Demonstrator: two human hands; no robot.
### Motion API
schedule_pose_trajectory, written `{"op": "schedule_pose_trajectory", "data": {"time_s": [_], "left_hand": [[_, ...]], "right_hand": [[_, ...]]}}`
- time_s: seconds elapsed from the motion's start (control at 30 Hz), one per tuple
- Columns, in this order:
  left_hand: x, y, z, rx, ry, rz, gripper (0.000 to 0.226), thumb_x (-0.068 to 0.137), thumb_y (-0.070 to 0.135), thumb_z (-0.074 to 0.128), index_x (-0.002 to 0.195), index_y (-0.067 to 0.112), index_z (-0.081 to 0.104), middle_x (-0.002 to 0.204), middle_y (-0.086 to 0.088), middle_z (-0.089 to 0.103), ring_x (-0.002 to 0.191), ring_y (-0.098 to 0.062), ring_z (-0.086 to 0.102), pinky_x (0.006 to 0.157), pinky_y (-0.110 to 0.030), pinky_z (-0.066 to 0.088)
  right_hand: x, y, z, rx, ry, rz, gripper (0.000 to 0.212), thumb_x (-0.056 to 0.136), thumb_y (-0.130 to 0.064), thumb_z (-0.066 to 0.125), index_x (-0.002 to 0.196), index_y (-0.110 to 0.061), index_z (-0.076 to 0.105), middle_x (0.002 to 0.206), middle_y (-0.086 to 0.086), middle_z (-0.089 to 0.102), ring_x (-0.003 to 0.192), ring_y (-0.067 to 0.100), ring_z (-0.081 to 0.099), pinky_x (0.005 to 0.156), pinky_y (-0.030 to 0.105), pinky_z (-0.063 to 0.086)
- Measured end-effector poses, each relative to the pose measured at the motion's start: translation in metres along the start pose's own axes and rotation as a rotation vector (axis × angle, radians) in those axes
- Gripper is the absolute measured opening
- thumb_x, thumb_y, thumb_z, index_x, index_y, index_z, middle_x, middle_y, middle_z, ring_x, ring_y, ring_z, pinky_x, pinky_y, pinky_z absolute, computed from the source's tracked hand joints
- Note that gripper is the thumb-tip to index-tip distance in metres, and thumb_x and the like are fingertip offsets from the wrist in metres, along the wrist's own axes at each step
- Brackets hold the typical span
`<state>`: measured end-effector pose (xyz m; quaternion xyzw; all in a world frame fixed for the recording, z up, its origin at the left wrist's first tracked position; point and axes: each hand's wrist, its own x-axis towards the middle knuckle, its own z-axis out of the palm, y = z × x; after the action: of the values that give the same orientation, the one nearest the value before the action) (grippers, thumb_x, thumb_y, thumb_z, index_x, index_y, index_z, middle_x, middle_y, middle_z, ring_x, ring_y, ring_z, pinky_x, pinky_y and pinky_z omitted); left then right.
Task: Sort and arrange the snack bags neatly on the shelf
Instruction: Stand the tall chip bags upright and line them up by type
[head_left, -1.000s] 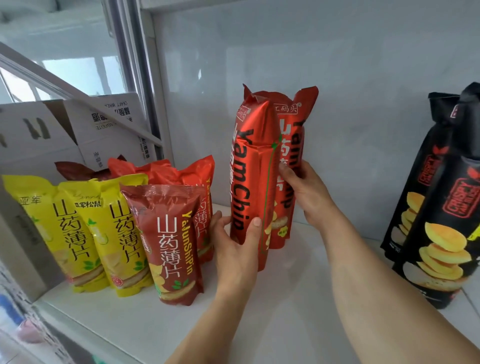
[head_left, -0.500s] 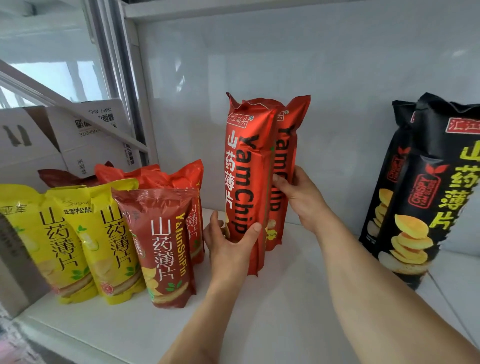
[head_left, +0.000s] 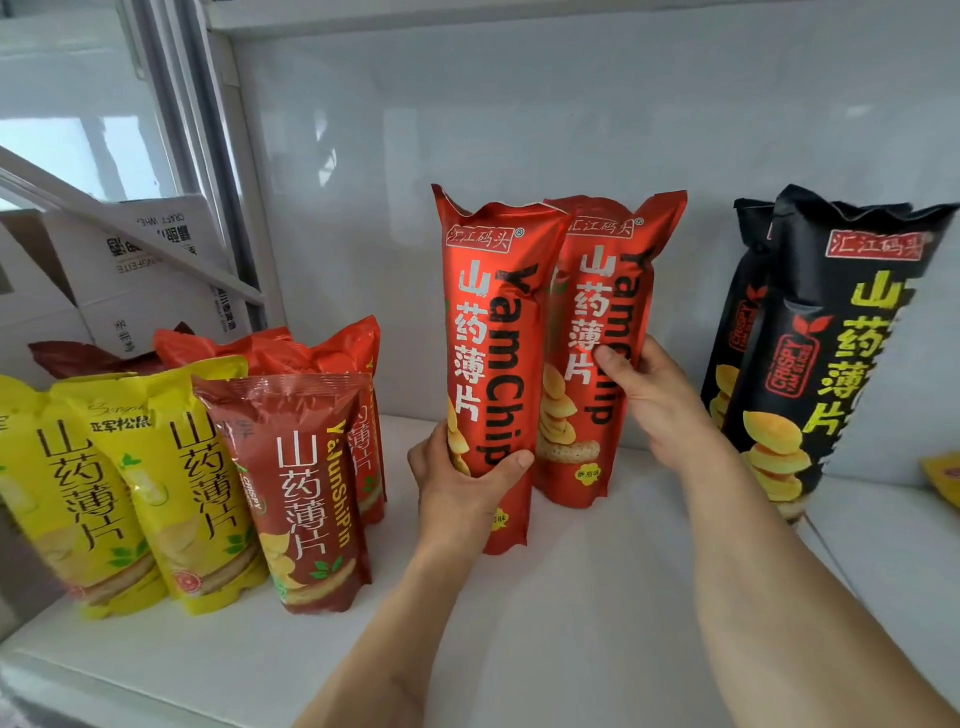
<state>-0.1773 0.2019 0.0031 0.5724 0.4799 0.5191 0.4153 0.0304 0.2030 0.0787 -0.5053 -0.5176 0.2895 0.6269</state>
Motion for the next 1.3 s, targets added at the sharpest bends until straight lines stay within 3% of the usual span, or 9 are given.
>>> {"op": "schedule_pose_trajectory", "data": {"time_s": [0.2,0.4,0.63,0.87,0.97,1.07,1.13,1.2,1.3], "left_hand": [[0.005,0.000,0.009,-0.023,-0.034,-0.004,0.106,0.047,0.078,0.080,0.137,0.047,0.035,0.132,0.015,0.050,0.124,-0.016,0.053,0.099,-0.052,0.051],[0.002,-0.002,0.021,-0.083,-0.122,0.043,0.097,0.059,0.057,0.084,0.139,0.045,0.031,0.131,0.014,0.037,0.115,-0.008,0.052,0.086,-0.029,0.050],[0.007,0.003,0.033,-0.102,-0.169,0.041,0.099,0.058,0.057,0.082,0.140,0.046,0.027,0.134,0.014,0.035,0.118,-0.010,0.048,0.090,-0.033,0.048],[0.009,0.002,0.042,-0.166,-0.204,0.065,0.102,0.054,0.066,0.085,0.138,0.047,0.031,0.134,0.015,0.041,0.117,-0.009,0.054,0.088,-0.030,0.051],[0.011,-0.001,0.044,-0.215,-0.241,0.076,0.104,0.047,0.074,0.083,0.135,0.049,0.035,0.132,0.012,0.055,0.117,-0.011,0.060,0.091,-0.036,0.057],[0.008,0.003,0.045,-0.228,-0.273,0.072,0.102,0.054,0.081,0.071,0.141,0.045,0.031,0.133,0.009,0.055,0.112,-0.014,0.064,0.071,-0.021,0.059],[0.007,0.004,0.046,-0.236,-0.306,0.058,0.091,0.063,0.084,0.058,0.141,0.046,0.031,0.135,0.008,0.054,0.104,-0.011,0.068,0.063,-0.014,0.055],[0.006,0.004,0.048,-0.257,-0.348,0.053,0.083,0.069,0.086,0.047,0.141,0.046,0.034,0.133,0.011,0.055,0.099,-0.008,0.071,0.069,-0.019,0.058],[0.008,0.001,0.052,-0.313,-0.382,0.023,0.084,0.070,0.091,0.043,0.139,0.043,0.040,0.129,0.010,0.063,0.103,-0.011,0.071,0.090,-0.040,0.059]], "right_hand": [[0.003,0.001,-0.011,0.018,-0.013,0.011,0.046,0.079,-0.047,0.070,0.123,-0.037,0.060,0.112,-0.014,0.072,0.100,0.004,0.069,0.086,0.029,0.050],[0.007,0.004,-0.015,0.049,-0.040,-0.008,0.051,0.083,-0.039,0.069,0.132,-0.033,0.056,0.119,-0.012,0.070,0.108,0.005,0.067,0.090,0.029,0.049],[0.018,0.008,-0.030,0.048,-0.033,0.009,0.053,0.083,-0.042,0.070,0.134,-0.036,0.054,0.121,-0.010,0.070,0.113,0.010,0.066,0.100,0.039,0.048],[0.009,0.009,-0.024,0.073,0.027,0.015,0.054,0.090,-0.048,0.063,0.141,-0.041,0.046,0.126,-0.016,0.066,0.108,-0.001,0.065,0.089,0.027,0.049],[-0.004,0.010,-0.017,0.127,0.105,0.061,0.069,0.087,-0.061,0.057,0.149,-0.040,0.035,0.138,-0.014,0.057,0.106,-0.006,0.059,0.083,0.023,0.048],[-0.026,0.011,-0.008,0.098,0.111,0.039,0.084,0.081,-0.070,0.051,0.153,-0.038,0.024,0.144,-0.019,0.044,0.104,-0.016,0.049,0.080,0.016,0.043],[-0.044,0.014,-0.002,0.008,0.093,-0.010,0.082,0.077,-0.076,0.057,0.148,-0.045,0.029,0.141,-0.025,0.047,0.115,-0.010,0.053,0.096,0.024,0.046],[-0.056,0.019,0.001,-0.059,0.056,0.001,0.076,0.075,-0.070,0.067,0.140,-0.048,0.034,0.132,-0.029,0.055,0.120,-0.004,0.056,0.100,0.032,0.048],[-0.067,0.022,0.003,-0.069,0.052,0.018,0.059,0.083,-0.030,0.077,0.118,-0.055,0.035,0.098,-0.048,0.054,0.092,-0.026,0.057,0.073,0.005,0.048]]}}
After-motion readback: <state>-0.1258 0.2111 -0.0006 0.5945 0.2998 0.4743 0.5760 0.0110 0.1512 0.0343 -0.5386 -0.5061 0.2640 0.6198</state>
